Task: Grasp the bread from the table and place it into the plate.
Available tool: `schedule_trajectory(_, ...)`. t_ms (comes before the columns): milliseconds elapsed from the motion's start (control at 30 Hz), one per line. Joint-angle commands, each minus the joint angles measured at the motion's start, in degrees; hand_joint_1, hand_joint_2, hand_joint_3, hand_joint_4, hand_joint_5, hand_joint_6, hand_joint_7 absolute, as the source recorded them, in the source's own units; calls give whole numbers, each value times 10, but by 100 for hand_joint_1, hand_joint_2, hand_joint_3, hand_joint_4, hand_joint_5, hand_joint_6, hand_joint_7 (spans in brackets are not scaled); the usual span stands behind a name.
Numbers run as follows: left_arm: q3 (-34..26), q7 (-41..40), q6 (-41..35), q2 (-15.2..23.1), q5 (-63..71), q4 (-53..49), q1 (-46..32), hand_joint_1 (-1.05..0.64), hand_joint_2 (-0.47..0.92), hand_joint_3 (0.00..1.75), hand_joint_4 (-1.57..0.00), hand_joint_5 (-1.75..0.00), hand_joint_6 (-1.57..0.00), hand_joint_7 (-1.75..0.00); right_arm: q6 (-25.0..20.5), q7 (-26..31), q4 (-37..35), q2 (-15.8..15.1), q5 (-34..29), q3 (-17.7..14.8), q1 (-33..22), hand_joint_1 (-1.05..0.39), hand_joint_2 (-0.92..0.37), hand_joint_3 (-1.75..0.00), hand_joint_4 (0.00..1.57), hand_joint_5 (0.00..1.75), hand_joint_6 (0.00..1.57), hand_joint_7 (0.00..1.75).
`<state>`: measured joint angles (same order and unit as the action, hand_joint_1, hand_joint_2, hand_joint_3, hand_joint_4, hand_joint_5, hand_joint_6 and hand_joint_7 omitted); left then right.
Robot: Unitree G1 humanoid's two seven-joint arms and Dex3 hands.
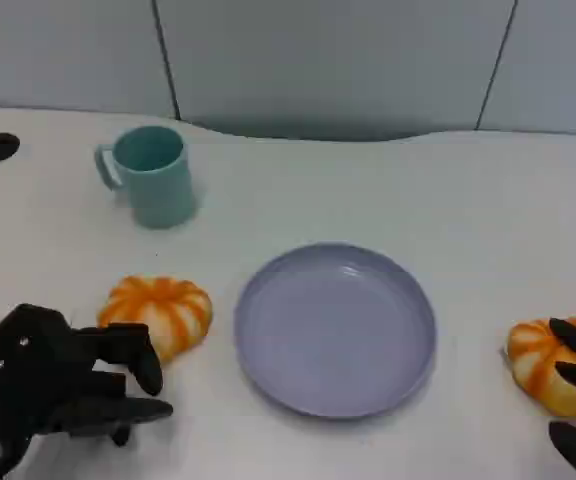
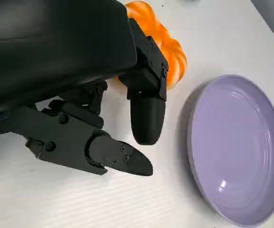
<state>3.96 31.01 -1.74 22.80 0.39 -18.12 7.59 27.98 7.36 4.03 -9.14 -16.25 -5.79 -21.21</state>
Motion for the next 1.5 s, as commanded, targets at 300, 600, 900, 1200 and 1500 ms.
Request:
schedule_trajectory(300,-2,-3,2,3,1,4,0,-35,91,0,-72,-175,-55,-175,-2,2,5,-2,4,-6,-3,-35,-92,-31,90,1,66,0)
schedule_trajectory(600,-27,-54,138,-18,3,-12,-17,-34,92,1,-72,-175,-56,-175,0,2,7,1,6,-3,-5,-36,-92,-31,92,1,66,0)
schedule_trajectory(900,7,-263,372,50,274,-12,2,-39,92,16,-75,-175,-51,-175,-8,4,13,4,-2,0,-7,-36,-92,-32,92,1,65,0)
schedule_trajectory(1200,46,-240,298,121,439,110,18,-62,92,12,-29,-104,-54,-28,-22,-1,30,8,-3,4,-13,-36,-92,-32,92,1,65,0)
schedule_trajectory(1500,127,-203,220,135,558,79,107,-78,92,1,0,-8,-11,-1,-33,-3,39,13,-1,9,-13,-36,-92,-33,90,0,64,0)
